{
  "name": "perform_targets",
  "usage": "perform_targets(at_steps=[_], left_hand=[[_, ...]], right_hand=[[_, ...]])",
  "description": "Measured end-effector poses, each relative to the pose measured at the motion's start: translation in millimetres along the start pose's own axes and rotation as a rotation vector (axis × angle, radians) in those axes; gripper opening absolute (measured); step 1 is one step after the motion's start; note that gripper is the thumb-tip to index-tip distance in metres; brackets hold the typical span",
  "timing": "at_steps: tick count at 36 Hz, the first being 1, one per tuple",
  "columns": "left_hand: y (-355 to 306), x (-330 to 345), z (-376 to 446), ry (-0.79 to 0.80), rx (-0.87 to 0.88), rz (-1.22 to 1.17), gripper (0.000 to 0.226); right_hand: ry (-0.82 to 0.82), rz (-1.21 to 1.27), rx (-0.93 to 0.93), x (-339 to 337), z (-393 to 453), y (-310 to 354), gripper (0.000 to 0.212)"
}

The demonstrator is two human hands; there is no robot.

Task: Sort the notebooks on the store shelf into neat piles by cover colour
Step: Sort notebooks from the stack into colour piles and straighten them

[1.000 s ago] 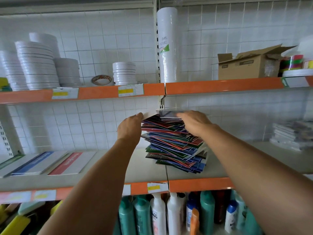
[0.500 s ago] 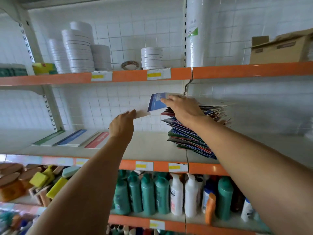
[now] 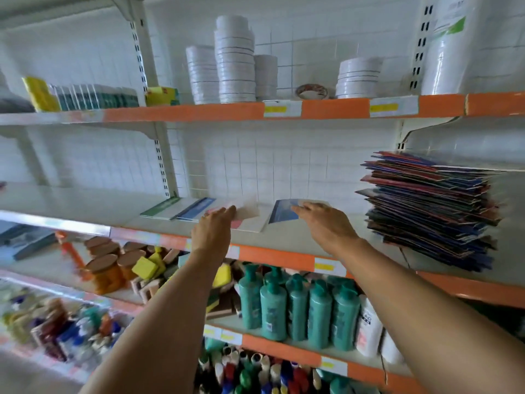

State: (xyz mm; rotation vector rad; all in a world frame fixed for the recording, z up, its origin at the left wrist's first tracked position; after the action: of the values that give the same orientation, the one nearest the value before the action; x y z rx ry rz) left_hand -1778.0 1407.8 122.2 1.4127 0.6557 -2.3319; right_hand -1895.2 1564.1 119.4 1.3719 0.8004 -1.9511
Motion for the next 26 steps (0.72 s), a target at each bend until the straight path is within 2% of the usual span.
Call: perform_targets(at_steps=[5,10,13,26], left_hand=[[34,12,6,-0.014,0.062,0.048,0.047],[53,33,13,0.031,0.097,0.035,0.05],[55,42,22,0.05,0.11,0.026,0.047],[34,83,74,0.095,0.139,0.086,0.049]], right_hand=[[0.072,0.018,0.037,27,12,25,0.075],[0.096,0.019,0.066,41,21,37,0.063],[0.106,0.029,0.09,46,30,34,0.06],[0.075,0.059,0.162,65,81,-12,0.071]])
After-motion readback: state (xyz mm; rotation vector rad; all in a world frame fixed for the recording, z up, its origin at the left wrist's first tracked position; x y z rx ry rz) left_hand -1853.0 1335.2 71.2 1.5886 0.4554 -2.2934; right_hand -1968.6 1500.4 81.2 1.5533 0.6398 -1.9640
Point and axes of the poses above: each hand's wrist, its own z-axis towards the middle knuckle, its own x-axis out of the palm, y = z × x, the point moved 10 cm from there along z, towards the middle knuckle, and after that the axes turned 3 degrees about y, right-handed, at the moved point
